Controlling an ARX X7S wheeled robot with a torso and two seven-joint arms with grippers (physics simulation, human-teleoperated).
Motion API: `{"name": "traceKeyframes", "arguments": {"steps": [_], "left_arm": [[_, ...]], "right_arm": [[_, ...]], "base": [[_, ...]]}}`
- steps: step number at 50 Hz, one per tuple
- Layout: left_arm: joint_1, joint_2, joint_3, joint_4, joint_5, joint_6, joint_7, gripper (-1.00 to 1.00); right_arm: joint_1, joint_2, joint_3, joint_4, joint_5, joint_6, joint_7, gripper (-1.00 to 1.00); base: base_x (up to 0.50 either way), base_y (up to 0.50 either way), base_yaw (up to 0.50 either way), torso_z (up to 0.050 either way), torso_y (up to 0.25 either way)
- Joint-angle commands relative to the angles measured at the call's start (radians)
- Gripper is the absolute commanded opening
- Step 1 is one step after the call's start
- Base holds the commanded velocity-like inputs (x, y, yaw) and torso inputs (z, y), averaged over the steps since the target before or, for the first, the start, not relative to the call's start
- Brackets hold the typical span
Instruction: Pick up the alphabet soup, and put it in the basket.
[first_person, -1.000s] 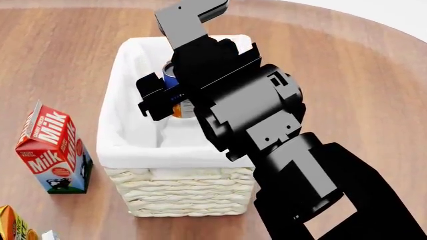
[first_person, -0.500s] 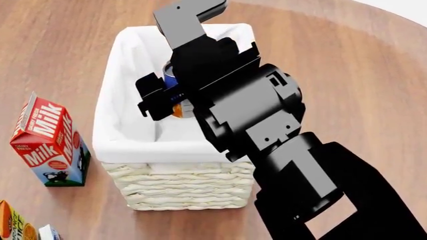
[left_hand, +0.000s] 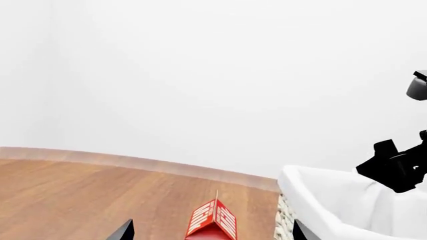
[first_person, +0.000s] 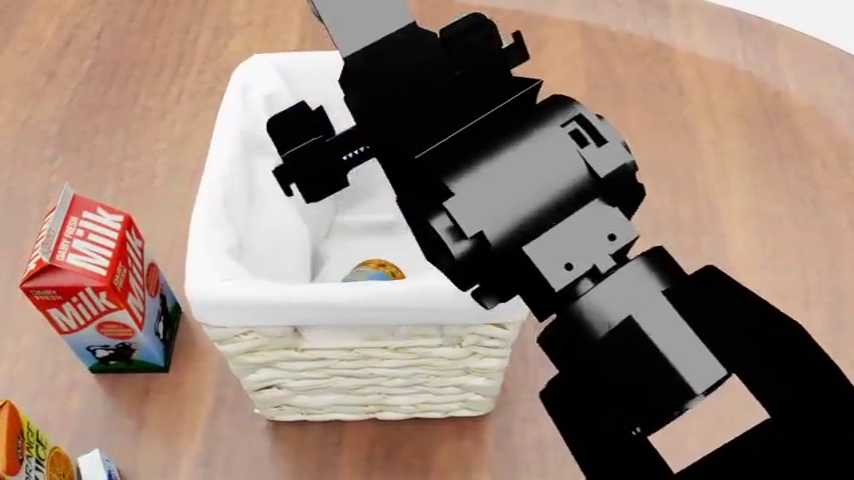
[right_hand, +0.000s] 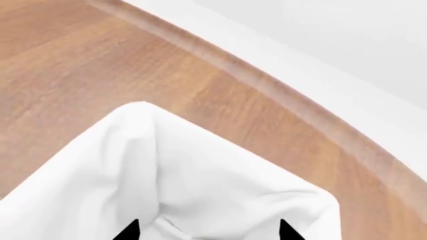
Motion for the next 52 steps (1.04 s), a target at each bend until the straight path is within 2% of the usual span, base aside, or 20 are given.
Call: {"name": "traceKeyframes", "arguments": {"steps": [1,14,25,30,32,36,38,44,51,52], "left_arm": [[-0.002,-0.001,0.003,-0.001,0.000,-0.001,-0.001,1.00],[0.003,-0.004,-0.004,0.004,0.002,-0.006,-0.011,1.00],[0.003,-0.003,-0.008,0.000,0.006,-0.006,-0.019,1.00],[0.003,-0.004,-0.015,-0.003,0.000,-0.001,-0.022,1.00],[0.002,-0.001,-0.017,-0.008,0.001,0.003,-0.024,1.00],[0.003,0.000,-0.017,-0.012,0.006,0.008,-0.024,1.00],[0.002,0.001,-0.018,-0.016,0.004,0.008,-0.025,1.00],[0.004,0.001,-0.022,-0.015,0.009,0.008,-0.031,1.00],[-0.004,0.009,-0.015,-0.023,0.030,-0.002,-0.040,1.00],[-0.006,0.009,-0.013,-0.026,0.029,-0.003,-0.037,1.00]], "right_arm": [[0.022,0.083,0.025,-0.178,0.035,0.059,0.065,1.00],[-0.022,0.268,0.112,-0.523,0.114,0.077,0.175,1.00],[-0.214,0.532,0.166,-0.954,0.106,-0.025,0.314,1.00],[-0.384,0.695,0.186,-1.175,0.010,-0.173,0.383,1.00],[-0.488,0.771,0.149,-1.256,-0.147,-0.236,0.475,1.00],[-0.705,0.877,0.146,-1.296,-0.285,-0.491,0.542,1.00],[-0.859,0.928,0.143,-1.274,-0.383,-0.695,0.612,1.00],[-1.176,0.918,0.092,-1.061,-0.696,-1.127,0.828,1.00],[-1.280,0.914,0.090,-0.980,-0.812,-1.308,0.938,1.00],[-1.294,0.910,0.101,-0.943,-0.814,-1.380,0.964,1.00]], "base": [[0.00,0.00,0.00,0.000,0.000],[0.00,0.00,0.00,0.000,0.000],[0.00,0.00,0.00,0.000,0.000],[0.00,0.00,0.00,0.000,0.000],[0.00,0.00,0.00,0.000,0.000],[0.00,0.00,0.00,0.000,0.000],[0.00,0.00,0.00,0.000,0.000],[0.00,0.00,0.00,0.000,0.000],[0.00,0.00,0.00,0.000,0.000],[0.00,0.00,0.00,0.000,0.000]]}}
